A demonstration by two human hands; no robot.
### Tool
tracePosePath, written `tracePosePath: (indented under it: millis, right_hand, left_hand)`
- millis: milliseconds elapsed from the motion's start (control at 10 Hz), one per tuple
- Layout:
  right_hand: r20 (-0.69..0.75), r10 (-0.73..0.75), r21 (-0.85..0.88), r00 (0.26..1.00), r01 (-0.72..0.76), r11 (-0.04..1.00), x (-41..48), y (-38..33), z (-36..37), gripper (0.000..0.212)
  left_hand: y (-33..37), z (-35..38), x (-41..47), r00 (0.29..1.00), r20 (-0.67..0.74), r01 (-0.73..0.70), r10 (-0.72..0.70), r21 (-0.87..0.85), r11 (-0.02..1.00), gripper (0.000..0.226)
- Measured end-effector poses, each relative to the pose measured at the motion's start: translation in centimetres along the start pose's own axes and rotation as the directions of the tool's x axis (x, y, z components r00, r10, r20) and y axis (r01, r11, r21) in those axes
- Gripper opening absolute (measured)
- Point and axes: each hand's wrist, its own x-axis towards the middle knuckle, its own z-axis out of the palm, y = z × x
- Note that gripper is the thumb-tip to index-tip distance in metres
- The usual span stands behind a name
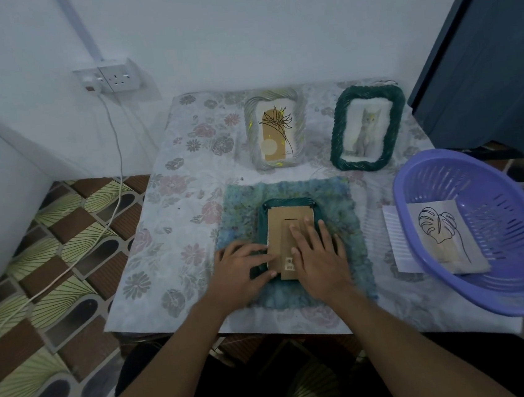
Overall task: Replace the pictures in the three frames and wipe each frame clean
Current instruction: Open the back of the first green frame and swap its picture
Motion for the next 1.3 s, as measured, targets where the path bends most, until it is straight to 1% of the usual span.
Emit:
tracePosePath:
  millis: [100,200,300,400,500,600,700,800,900,1000,1100,1200,1300]
  right_hand:
    - [0.001,0.0,0.003,1.0,0.0,1.0,0.0,0.0,0.0,0.08]
    - [-0.008,0.0,0.011,1.0,0.0,1.0,0.1,0.0,0.0,0.081]
    - [0.006,0.005,0.005,1.0,-0.005,1.0,0.1,0.0,0.0,0.083]
    - [0.013,0.008,0.002,1.0,-0.008,1.0,0.1,-0.1,0.0,0.083]
    - [0.017,0.011,0.001,1.0,-0.011,1.0,0.1,-0.1,0.0,0.084]
    - [0.013,0.011,-0.001,1.0,-0.011,1.0,0.1,-0.1,0.0,0.084]
    - [0.008,0.01,0.0,1.0,-0.01,1.0,0.0,-0.2,0.0,0.084]
    - [0.007,0.012,-0.002,1.0,-0.012,1.0,0.0,-0.2,-0.1,0.085]
    - [0.015,0.014,0.004,1.0,-0.014,1.0,0.1,-0.2,-0.2,0.085]
    - [0.017,0.01,-0.002,1.0,-0.009,1.0,0.0,-0.1,-0.1,0.084]
    - [0.016,0.005,-0.004,1.0,-0.005,1.0,0.0,-0.2,-0.2,0.084]
    - [0.011,0.003,-0.001,1.0,-0.003,1.0,0.0,-0.2,-0.3,0.085]
    - [0.013,0.002,0.0,1.0,-0.002,1.0,0.0,-0.2,-0.3,0.085]
  left_hand:
    - [-0.8,-0.7,0.1,0.997,0.035,-0.067,0.066,0.019,0.998,0.061]
    - [-0.7,-1.6,0.5,0.989,0.073,-0.131,0.13,0.013,0.991,0.064]
    - [-0.4,-2.0,0.9,0.973,0.076,-0.221,0.22,0.015,0.975,0.06]
    - [-0.4,-2.0,1.0,0.943,-0.019,-0.325,0.331,0.141,0.935,0.044]
    - [-0.5,-1.6,1.1,0.902,-0.039,-0.409,0.43,0.245,0.879,0.036]
    - [-0.4,-1.4,0.9,0.852,-0.038,-0.491,0.522,0.287,0.823,0.032]
    - [-0.2,-1.1,0.7,0.823,-0.087,-0.509,0.561,0.325,0.797,0.026]
    - [-0.2,-0.5,0.4,0.829,-0.121,-0.479,0.545,0.347,0.806,0.024]
    - [0.0,0.1,0.2,0.864,-0.179,-0.406,0.471,0.306,0.861,0.025]
    - [0.3,0.4,0.0,0.885,-0.262,-0.334,0.384,0.216,0.918,0.022]
    - [0.5,0.5,-0.1,0.912,-0.297,-0.256,0.281,0.121,0.959,0.021]
    - [0.5,0.4,0.0,0.938,-0.281,-0.195,0.205,0.063,0.979,0.022]
    - [0.4,0.4,0.1,0.951,-0.266,-0.156,0.159,0.035,0.987,0.024]
